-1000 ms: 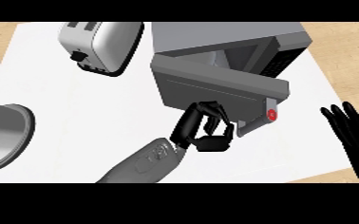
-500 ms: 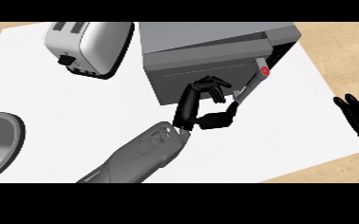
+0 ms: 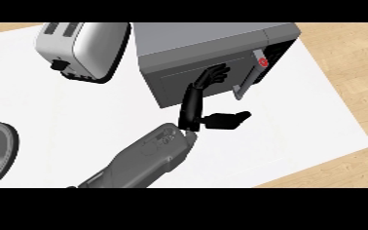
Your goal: Pick up the milk, place it into the microwave and close the microwave
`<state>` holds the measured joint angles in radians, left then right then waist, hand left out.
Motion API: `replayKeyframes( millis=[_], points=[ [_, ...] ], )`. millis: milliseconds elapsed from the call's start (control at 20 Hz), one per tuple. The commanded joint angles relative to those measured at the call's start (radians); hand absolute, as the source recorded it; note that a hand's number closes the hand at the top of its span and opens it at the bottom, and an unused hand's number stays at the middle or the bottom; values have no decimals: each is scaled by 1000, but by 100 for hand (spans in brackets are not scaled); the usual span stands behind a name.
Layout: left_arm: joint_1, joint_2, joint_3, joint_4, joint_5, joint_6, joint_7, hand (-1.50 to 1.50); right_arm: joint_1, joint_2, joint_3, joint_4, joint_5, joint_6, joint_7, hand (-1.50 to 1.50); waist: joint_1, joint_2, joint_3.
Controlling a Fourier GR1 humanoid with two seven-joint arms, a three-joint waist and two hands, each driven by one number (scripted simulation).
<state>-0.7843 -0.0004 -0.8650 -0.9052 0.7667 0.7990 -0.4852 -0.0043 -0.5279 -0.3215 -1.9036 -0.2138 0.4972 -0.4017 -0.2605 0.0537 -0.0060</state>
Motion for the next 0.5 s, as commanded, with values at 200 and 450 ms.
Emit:
replayKeyframes(
  millis=[200, 450],
  points=[
    [-73, 0, 75, 50, 100, 52, -34, -150, -60, -62, -44, 7, 72, -29, -4, 150, -4, 19, 2],
    [-79, 0, 59, 61, 131, 41, -63, -150, -101, -59, -39, 32, 79, -49, 1, 150, 8, 33, 2]
  ],
)
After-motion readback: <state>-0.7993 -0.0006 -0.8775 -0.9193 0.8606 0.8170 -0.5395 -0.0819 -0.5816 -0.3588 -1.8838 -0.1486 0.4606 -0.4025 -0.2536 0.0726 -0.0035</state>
